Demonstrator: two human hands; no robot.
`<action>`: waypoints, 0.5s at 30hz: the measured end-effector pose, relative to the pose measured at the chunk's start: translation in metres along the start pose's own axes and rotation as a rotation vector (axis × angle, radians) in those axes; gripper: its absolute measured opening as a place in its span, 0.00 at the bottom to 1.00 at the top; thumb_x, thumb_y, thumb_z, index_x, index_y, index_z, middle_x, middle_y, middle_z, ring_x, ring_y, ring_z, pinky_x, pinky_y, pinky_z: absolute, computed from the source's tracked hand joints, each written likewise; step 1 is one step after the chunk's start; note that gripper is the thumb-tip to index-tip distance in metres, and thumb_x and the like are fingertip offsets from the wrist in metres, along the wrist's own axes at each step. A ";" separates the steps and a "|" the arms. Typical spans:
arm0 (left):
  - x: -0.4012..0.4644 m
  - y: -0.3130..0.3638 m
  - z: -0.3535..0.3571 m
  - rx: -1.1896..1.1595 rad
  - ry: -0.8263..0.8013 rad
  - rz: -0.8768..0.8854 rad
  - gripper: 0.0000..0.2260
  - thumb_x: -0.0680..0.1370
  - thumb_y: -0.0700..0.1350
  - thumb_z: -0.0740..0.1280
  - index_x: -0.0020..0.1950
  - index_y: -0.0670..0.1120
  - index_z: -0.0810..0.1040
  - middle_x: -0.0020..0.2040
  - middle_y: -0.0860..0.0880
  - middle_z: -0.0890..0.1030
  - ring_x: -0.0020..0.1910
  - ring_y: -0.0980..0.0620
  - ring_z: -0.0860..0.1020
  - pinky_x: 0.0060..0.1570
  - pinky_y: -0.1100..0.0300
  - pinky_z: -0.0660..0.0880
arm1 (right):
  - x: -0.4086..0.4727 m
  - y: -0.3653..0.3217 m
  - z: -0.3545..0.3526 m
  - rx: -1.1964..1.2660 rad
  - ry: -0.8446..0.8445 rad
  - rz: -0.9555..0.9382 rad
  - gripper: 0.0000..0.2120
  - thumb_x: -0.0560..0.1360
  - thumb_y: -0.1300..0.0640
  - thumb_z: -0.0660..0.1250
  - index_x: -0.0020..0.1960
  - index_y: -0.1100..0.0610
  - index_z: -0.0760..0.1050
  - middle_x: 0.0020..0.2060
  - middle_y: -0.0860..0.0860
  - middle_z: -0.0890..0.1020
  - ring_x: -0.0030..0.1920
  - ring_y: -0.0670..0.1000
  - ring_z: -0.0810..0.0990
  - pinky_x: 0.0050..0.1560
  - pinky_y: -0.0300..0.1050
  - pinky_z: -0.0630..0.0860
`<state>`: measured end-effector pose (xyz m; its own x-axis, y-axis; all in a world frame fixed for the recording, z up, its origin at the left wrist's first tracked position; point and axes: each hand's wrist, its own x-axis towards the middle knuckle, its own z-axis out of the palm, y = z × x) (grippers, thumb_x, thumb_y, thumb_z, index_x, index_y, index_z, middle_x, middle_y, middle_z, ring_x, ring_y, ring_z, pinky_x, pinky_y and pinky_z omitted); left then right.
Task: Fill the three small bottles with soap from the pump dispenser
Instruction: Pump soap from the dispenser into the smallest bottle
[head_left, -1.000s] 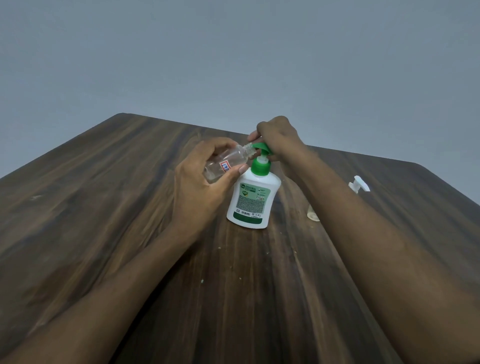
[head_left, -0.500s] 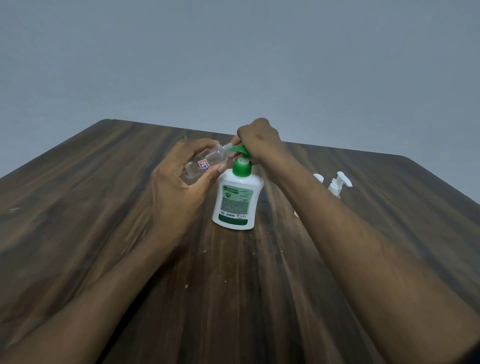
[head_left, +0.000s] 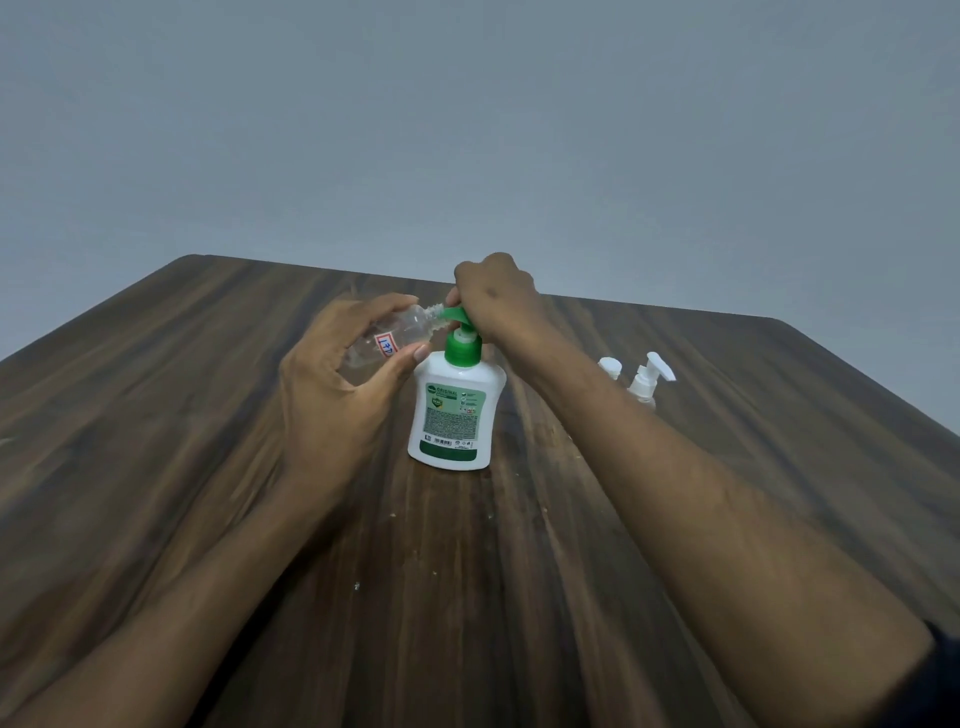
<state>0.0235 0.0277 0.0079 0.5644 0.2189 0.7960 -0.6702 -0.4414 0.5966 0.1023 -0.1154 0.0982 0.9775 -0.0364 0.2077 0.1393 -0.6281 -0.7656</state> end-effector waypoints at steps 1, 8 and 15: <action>0.000 -0.001 0.000 0.006 -0.002 0.003 0.14 0.79 0.42 0.79 0.64 0.45 0.85 0.58 0.50 0.86 0.58 0.52 0.84 0.59 0.56 0.81 | -0.001 0.001 0.001 0.008 -0.003 0.003 0.20 0.69 0.52 0.56 0.50 0.61 0.81 0.43 0.54 0.85 0.46 0.56 0.83 0.48 0.50 0.81; -0.001 0.002 0.001 -0.004 -0.016 -0.015 0.15 0.80 0.43 0.77 0.66 0.44 0.85 0.59 0.50 0.85 0.58 0.54 0.84 0.58 0.62 0.79 | 0.001 -0.004 -0.007 -0.111 -0.039 -0.029 0.14 0.75 0.53 0.57 0.51 0.60 0.77 0.46 0.53 0.84 0.46 0.55 0.81 0.43 0.46 0.74; -0.002 0.001 -0.002 0.005 -0.105 -0.035 0.14 0.83 0.45 0.73 0.69 0.47 0.83 0.59 0.51 0.82 0.56 0.53 0.82 0.55 0.63 0.77 | -0.004 -0.007 -0.008 -0.230 -0.030 -0.078 0.11 0.77 0.54 0.57 0.49 0.59 0.74 0.41 0.52 0.78 0.41 0.53 0.75 0.38 0.46 0.68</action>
<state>0.0210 0.0283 0.0067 0.6349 0.1420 0.7594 -0.6469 -0.4398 0.6230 0.0965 -0.1166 0.1077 0.9699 0.0408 0.2400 0.1787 -0.7886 -0.5884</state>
